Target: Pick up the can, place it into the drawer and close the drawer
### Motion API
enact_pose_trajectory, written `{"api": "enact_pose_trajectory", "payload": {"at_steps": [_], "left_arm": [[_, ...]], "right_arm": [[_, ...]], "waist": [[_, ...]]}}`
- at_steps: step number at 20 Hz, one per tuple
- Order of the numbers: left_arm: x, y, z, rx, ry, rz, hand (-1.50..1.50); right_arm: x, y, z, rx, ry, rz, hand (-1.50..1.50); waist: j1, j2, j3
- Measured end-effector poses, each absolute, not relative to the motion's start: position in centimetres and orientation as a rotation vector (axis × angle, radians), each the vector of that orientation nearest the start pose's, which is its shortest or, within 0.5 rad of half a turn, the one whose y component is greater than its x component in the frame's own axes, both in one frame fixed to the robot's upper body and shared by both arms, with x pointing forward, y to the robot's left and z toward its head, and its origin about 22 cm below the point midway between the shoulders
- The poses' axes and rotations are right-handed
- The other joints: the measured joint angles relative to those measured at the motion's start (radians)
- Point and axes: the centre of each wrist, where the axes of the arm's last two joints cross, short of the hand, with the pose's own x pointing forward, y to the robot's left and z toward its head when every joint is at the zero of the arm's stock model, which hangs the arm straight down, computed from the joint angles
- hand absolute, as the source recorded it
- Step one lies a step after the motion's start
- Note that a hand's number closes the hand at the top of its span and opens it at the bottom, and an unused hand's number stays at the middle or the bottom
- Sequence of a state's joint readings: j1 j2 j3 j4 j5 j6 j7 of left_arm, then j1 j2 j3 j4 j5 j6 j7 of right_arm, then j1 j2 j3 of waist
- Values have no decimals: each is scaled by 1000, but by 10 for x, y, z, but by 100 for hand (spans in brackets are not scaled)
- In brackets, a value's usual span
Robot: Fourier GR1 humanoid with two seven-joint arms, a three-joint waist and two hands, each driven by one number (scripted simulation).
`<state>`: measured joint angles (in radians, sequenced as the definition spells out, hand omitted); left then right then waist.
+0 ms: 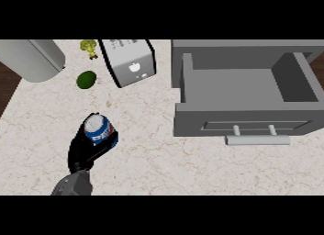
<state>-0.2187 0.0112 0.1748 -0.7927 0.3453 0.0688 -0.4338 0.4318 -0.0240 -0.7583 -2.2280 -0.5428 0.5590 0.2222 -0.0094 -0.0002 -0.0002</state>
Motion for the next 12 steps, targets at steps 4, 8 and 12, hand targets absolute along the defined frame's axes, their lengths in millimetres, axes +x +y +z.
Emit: {"api": "enact_pose_trajectory", "payload": {"at_steps": [4,8,12], "left_arm": [[261,243,-125,-71,-1399,446,150],[272,234,-115,-127,-1444,413,150],[289,225,-96,-179,-1502,382,150]], "right_arm": [[57,-381,112,-177,-1775,-106,-150],[56,-376,112,-172,-1774,-106,-150],[58,-377,109,-165,-1777,-114,-150]], "waist": [[0,0,0],[1,0,0],[2,-1,0]]}}
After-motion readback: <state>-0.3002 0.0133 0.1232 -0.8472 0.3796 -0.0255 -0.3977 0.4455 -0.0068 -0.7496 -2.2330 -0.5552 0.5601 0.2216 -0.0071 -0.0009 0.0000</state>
